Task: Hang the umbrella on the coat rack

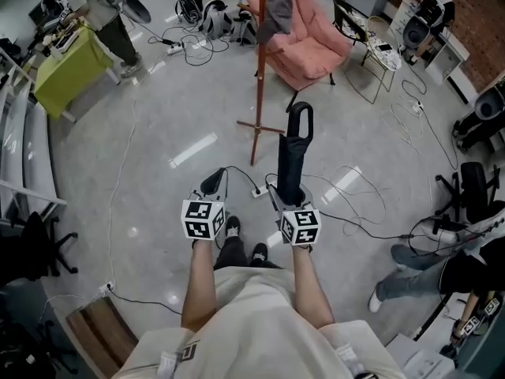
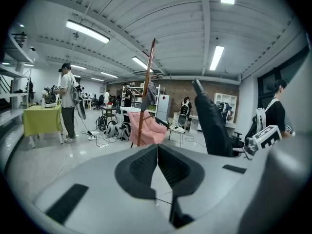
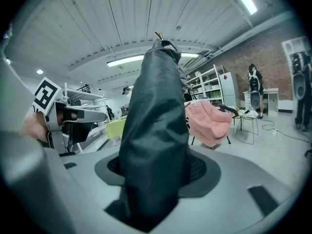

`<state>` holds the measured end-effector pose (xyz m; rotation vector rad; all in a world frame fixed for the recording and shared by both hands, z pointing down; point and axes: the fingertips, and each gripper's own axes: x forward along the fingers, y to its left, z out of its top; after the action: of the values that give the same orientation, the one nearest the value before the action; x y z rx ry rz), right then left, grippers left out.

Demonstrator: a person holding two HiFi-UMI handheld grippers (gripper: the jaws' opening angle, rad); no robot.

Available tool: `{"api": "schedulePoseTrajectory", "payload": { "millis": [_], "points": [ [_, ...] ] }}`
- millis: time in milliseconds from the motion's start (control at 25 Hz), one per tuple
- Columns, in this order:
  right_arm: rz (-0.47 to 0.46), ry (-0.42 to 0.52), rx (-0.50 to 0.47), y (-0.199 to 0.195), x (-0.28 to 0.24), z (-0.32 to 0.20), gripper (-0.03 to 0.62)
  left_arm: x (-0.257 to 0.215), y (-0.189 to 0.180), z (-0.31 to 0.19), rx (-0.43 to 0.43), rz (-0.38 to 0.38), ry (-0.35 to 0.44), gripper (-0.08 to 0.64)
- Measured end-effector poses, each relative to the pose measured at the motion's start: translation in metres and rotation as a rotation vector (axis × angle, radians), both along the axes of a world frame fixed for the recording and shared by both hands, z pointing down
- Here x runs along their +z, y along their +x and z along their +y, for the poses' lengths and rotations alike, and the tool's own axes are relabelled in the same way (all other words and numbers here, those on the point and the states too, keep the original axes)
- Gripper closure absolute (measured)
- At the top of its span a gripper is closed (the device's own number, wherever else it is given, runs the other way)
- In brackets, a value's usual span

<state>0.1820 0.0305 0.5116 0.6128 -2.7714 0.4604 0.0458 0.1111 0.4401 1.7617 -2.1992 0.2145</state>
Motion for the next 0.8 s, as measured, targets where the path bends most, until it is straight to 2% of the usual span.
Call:
{"api": "schedulePoseTrajectory", "payload": {
  "millis": [320, 560, 800],
  "points": [
    [0.021, 0.003, 0.016, -0.012, 0.005, -0.026, 0.331, -0.006, -0.030, -0.020, -0.023, 0.003, 0.023, 0.552],
    [0.013, 0.007, 0.063, -0.039, 0.006, -0.054, 0.331, -0.007, -0.059, -0.048, 0.014, -0.007, 0.032, 0.551],
    [0.005, -0.002, 0.110, -0.081, 0.010, -0.074, 0.331, -0.008, -0.104, -0.078, 0.061, -0.010, 0.036, 0.552]
  ]
}}
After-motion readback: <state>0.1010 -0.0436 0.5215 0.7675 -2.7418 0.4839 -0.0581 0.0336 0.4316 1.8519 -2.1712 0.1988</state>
